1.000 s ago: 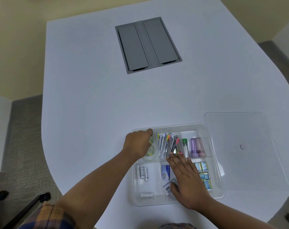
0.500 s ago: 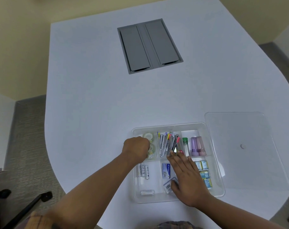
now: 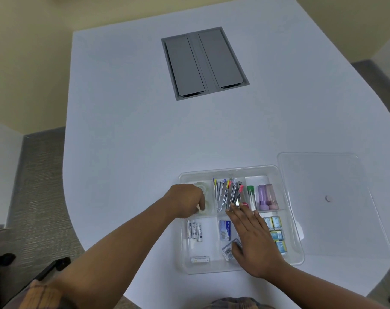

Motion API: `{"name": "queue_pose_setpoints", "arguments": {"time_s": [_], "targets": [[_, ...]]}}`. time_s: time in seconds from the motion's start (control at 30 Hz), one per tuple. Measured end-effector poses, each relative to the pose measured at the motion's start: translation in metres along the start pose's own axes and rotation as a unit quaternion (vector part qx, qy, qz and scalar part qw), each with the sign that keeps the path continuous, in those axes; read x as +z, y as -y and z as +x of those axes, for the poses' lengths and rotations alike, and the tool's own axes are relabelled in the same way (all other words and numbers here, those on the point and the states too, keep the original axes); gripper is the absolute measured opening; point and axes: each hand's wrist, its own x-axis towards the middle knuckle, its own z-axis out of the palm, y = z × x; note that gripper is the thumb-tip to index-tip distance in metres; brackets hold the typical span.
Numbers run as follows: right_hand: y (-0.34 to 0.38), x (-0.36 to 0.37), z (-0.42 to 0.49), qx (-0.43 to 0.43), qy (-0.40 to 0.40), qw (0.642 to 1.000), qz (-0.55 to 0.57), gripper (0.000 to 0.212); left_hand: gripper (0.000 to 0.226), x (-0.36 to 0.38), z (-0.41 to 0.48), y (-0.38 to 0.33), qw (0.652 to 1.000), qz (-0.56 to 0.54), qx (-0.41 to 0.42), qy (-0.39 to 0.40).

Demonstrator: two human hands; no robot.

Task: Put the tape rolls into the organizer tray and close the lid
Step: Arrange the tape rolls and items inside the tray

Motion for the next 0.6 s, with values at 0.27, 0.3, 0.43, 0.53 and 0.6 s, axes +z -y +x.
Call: {"name": "queue_pose_setpoints", "arguments": {"time_s": [0.27, 0.3, 0.43, 0.53, 0.6], "targets": [[0.001, -0.002, 0.000, -0.009, -0.008, 1.000, 0.005, 0.087, 0.021, 0.004, -0.001, -0.012, 0.988, 0.050, -0.133, -0.065], [0.001, -0.002, 0.000, -0.009, -0.009, 1.000, 0.007, 0.086, 0.018, 0.006, -0.001, -0.016, 0.987, 0.054, -0.139, -0.065], [0.001, -0.002, 0.000, -0.007, -0.008, 1.000, 0.007, 0.086, 0.010, 0.015, 0.003, -0.027, 0.980, 0.073, -0.176, -0.055], [0.000, -0.001, 0.000, -0.006, -0.006, 1.000, 0.008, 0.085, 0.008, 0.020, 0.007, -0.031, 0.977, 0.052, -0.198, -0.052], [0.000, 0.000, 0.001, -0.002, -0.005, 1.000, 0.006, 0.085, 0.006, 0.022, 0.009, -0.032, 0.978, 0.036, -0.199, -0.052]]}}
